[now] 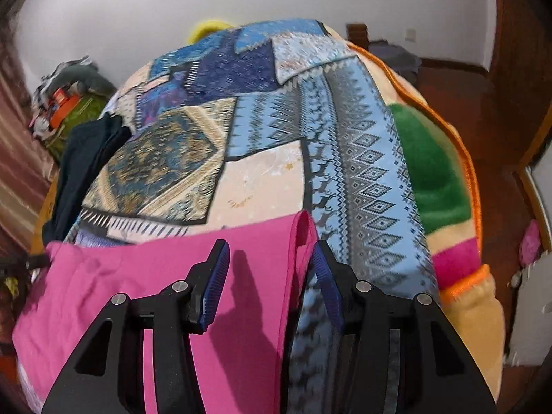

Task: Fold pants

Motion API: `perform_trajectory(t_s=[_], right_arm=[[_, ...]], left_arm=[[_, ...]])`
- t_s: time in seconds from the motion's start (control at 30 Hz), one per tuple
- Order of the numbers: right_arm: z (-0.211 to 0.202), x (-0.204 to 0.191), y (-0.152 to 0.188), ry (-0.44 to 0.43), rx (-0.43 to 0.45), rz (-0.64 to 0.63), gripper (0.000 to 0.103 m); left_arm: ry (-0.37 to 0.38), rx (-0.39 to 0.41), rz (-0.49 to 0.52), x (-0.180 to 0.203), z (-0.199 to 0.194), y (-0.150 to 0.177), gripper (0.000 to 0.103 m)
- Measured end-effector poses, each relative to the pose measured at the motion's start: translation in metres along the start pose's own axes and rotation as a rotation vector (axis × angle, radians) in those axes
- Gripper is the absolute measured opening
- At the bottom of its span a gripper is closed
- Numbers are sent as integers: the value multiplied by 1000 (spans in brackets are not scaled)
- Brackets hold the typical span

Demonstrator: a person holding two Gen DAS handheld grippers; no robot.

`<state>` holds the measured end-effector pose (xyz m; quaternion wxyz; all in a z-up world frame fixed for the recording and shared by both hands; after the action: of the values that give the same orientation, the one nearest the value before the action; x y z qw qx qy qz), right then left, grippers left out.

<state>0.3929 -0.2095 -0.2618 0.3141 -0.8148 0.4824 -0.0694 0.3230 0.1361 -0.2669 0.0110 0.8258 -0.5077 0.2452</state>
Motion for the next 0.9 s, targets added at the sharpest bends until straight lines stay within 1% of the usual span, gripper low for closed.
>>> perform_trajectory(t_s=[0.03,0.07,0.1,0.13,0.17,0.2,0.23,0.27,0.3,0.43,0.47,0.57,0.7,0.77,0.8,0.87,0.9], right_arm=[[6,3,-2,-5,-11,14,46],[10,4,-2,-8,-21,21,46],[14,5,-3,-9,-27,24,40],[17,4,-3,-11,-30,19,31],[19,2,-3,-7,-33,5,27],[20,1,-3,2,-29,-6,22],[19,-1,-3,13,-13,-24,15],[19,-3,-3,20,-2,-43,11],[18,-6,-2,40,2,-74,8],[19,-10,-1,83,4,-132,4],[20,-10,-1,95,2,-141,4],[23,-11,0,131,-7,-161,4],[25,-11,-2,148,-14,-162,4],[21,-11,-4,155,-6,-156,8],[16,-11,-5,152,4,-144,10],[5,-13,-8,127,36,-117,18],[-2,-15,-10,113,59,-101,26]], left_arm=[[-6,0,8,1,1,0,12],[-26,14,26,2,0,-1,7],[-38,29,40,3,-1,-1,3],[-48,50,61,4,-3,-1,3],[-57,70,79,6,-5,-1,3],[-65,80,94,6,-6,0,3],[-73,88,105,7,-6,0,3],[-82,92,114,7,-6,1,3],[-93,98,122,7,-5,1,3],[-161,121,152,3,-4,5,3],[-182,126,155,1,-4,6,3],[-202,125,156,-3,-2,9,4],[-200,111,163,-3,-2,9,4],[-206,110,174,-1,-6,10,4],[-207,115,179,1,-9,11,4],[-207,135,200,6,-17,13,5],[-212,143,210,9,-20,13,6]])
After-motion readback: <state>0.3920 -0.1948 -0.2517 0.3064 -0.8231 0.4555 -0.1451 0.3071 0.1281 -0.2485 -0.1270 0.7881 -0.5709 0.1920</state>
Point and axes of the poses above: each gripper's, at about its wrist camera, not at the fingertips, and z roughly the way its jaws point, x to its right, y to its underside, the point moved 4 cm from there along z, roughly the way its jaws point, and after that the axes turned 13 degrees about -z, right-handed, at the moved point
